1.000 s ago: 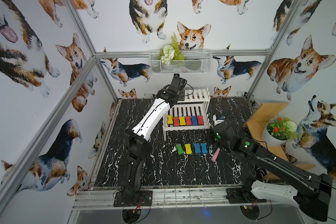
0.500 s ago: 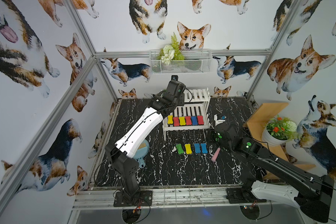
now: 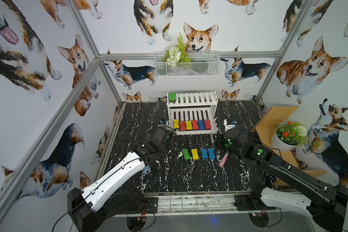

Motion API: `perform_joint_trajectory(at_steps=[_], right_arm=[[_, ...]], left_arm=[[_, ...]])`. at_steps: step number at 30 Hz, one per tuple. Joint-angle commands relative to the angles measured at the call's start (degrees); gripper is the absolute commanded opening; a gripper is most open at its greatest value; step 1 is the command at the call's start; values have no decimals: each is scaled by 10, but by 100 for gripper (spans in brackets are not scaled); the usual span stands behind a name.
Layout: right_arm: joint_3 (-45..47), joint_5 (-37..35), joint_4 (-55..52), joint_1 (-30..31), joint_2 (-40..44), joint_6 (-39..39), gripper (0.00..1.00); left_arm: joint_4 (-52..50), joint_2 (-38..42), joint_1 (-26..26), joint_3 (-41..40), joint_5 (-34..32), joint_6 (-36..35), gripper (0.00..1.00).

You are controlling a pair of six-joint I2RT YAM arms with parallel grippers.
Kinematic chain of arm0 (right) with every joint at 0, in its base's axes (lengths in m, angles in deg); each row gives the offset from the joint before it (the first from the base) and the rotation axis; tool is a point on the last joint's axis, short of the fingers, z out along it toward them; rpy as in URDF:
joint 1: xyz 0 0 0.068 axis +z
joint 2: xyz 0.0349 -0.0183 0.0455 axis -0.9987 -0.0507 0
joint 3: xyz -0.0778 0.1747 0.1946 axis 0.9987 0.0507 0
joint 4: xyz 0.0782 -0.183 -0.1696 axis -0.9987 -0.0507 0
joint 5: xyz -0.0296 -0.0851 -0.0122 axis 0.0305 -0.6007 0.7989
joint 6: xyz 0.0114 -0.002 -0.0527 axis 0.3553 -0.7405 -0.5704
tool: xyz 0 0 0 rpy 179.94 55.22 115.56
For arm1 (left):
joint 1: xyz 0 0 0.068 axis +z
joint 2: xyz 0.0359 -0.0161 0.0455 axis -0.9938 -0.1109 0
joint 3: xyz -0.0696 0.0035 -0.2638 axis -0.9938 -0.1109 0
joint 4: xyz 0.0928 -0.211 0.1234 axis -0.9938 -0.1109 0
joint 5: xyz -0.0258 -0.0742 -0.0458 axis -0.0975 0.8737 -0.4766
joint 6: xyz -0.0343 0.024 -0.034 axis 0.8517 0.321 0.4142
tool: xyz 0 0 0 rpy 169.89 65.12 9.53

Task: Remove the whiteboard erasers from the shelf
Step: Pick up the whiteboard eraser from the shelf, then place the whiteboard eraser at the center of the board.

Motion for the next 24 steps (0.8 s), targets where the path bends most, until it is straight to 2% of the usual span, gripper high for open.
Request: perform_joint_trajectory(at_steps=[1, 6, 11, 20, 24], right_arm=[[-2, -7, 5, -1, 2, 1, 52], [-6, -9, 0, 0, 0, 1, 52], [-14, -6, -4, -1, -3, 4, 51], [-31, -13, -16, -1, -7, 5, 51], [-36, -18, -20, -1, -8, 7, 51]], left_arm=[[18, 9, 0, -56, 37, 41, 38], [85, -16, 4, -140, 88, 54, 38], [126, -77, 23, -140, 118, 32, 35], [173, -180, 28, -127, 126, 14, 31], [182, -202, 28, -116, 117, 14, 32]])
